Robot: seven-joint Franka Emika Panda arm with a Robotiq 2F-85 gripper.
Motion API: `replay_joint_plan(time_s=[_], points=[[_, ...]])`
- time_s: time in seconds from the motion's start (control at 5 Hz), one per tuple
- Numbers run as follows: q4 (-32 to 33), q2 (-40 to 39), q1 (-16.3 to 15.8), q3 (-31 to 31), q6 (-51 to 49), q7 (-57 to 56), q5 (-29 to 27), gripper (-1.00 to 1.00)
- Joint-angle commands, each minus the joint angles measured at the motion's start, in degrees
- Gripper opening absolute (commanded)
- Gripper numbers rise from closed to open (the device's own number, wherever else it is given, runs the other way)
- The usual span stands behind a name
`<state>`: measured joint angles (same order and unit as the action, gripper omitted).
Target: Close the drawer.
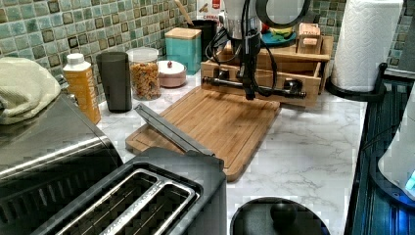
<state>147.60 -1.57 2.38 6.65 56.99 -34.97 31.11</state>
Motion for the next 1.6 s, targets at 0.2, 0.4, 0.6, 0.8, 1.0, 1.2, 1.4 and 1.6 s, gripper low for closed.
replay_joint_plan(time_s=[0.2,0.4,0.6,0.8,1.0,1.2,1.4,1.6], points=[[-15.9,-5.9,12.7,14.4,1.5,-11.2,4.0,-1.0],[-18.9,-8.1,15.0,15.3,1.7,-15.1,1.4,-1.0],[-18.9,-8.0,15.4,14.9,1.7,-15.0,1.5,-1.0],[-18.9,-8.1,15.1,15.2,1.7,-15.1,1.4,-1.0],[-18.9,-8.1,15.0,15.3,1.7,-15.1,1.4,-1.0],[-18.9,-8.1,14.9,15.4,1.7,-15.1,1.4,-1.0],[-18.9,-8.1,14.8,15.5,1.7,-15.2,1.3,-1.0],[-18.9,-8.1,14.9,15.4,1.7,-15.1,1.3,-1.0]])
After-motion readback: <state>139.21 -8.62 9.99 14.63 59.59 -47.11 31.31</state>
